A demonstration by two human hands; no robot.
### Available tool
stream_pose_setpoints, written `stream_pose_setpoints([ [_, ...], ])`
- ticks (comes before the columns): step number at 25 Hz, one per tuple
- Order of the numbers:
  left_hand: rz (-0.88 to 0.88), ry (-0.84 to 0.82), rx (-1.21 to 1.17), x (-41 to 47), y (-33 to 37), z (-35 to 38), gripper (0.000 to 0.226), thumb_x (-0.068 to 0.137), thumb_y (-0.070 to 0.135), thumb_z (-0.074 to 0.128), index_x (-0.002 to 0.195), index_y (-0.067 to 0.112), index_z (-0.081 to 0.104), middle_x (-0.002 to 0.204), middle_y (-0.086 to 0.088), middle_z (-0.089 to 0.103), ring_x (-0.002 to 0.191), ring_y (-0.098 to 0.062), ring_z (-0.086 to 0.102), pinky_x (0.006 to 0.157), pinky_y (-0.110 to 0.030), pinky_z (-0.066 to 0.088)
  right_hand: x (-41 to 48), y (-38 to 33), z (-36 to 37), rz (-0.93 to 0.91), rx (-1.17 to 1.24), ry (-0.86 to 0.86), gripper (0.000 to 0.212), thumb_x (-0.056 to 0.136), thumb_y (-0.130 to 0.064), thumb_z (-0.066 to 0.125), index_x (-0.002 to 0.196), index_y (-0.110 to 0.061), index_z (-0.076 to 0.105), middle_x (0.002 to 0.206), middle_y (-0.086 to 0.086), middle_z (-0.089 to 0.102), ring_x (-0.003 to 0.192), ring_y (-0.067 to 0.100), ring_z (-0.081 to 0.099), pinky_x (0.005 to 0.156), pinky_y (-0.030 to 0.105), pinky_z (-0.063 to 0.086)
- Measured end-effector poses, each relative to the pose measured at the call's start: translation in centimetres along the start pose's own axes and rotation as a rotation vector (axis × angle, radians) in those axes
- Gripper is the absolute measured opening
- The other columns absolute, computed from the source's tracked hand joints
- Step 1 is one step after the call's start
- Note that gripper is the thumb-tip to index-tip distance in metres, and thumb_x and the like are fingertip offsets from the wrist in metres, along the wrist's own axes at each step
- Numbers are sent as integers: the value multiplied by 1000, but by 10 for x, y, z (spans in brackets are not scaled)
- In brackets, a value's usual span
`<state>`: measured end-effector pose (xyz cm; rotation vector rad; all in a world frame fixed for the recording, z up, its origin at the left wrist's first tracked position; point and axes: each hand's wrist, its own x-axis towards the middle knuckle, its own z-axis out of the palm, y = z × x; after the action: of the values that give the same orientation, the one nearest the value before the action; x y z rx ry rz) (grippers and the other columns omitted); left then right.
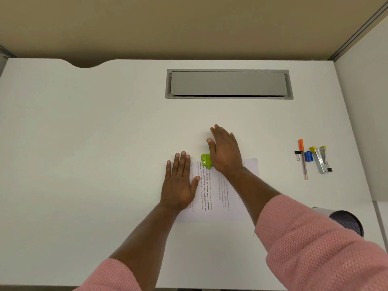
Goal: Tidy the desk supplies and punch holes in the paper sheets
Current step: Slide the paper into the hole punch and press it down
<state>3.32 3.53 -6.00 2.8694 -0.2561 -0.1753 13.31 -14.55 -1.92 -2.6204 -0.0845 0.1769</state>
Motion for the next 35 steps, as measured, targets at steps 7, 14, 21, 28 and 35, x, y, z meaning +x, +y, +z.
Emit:
stream_pose_setpoints([
  [7, -8, -6, -17, 6, -2, 10, 74, 103, 51, 28, 159, 10, 5, 168, -7, -1, 155, -24, -3, 125, -51, 10, 29, -5, 10, -47, -108, -45, 52, 107, -41, 28, 152, -16, 37, 163, 5, 30, 152, 22, 23, 126, 41, 10],
  [14, -1, 9, -7, 7, -3, 15, 78, 101, 53, 33, 159, 10, 5, 168, -7, -1, 155, -24, -1, 125, -51, 8, 36, -2, 21, 2, -266, -62, 61, 105, -52, 18, 154, -20, 31, 165, 4, 24, 154, 23, 17, 125, 52, 6],
  [21, -4, 5, -7, 8, -4, 17, 80, 99, 54, 36, 159, 10, 6, 168, -7, -1, 155, -24, -1, 125, -50, 8, 42, 1, 31, 9, -362, -101, 64, 104, -55, 14, 158, -20, 21, 168, 5, 14, 155, 26, 11, 124, 56, 4],
  [28, -5, 5, -3, 8, -5, 18, 80, 99, 56, 35, 159, 11, 6, 168, -6, -1, 155, -24, -1, 125, -50, 8, 44, 3, 33, -23, -381, -93, 62, 105, -51, 16, 157, -17, 22, 167, 6, 17, 154, 27, 14, 123, 58, 8],
  [35, -8, -7, 18, 6, -1, 9, 78, 101, 54, 31, 159, 9, 6, 168, -8, -1, 155, -24, -3, 124, -52, 9, 27, -7, 10, -24, -193, 13, 59, 104, -51, 24, 152, -17, 36, 160, 4, 35, 150, 22, 29, 124, 52, 14],
])
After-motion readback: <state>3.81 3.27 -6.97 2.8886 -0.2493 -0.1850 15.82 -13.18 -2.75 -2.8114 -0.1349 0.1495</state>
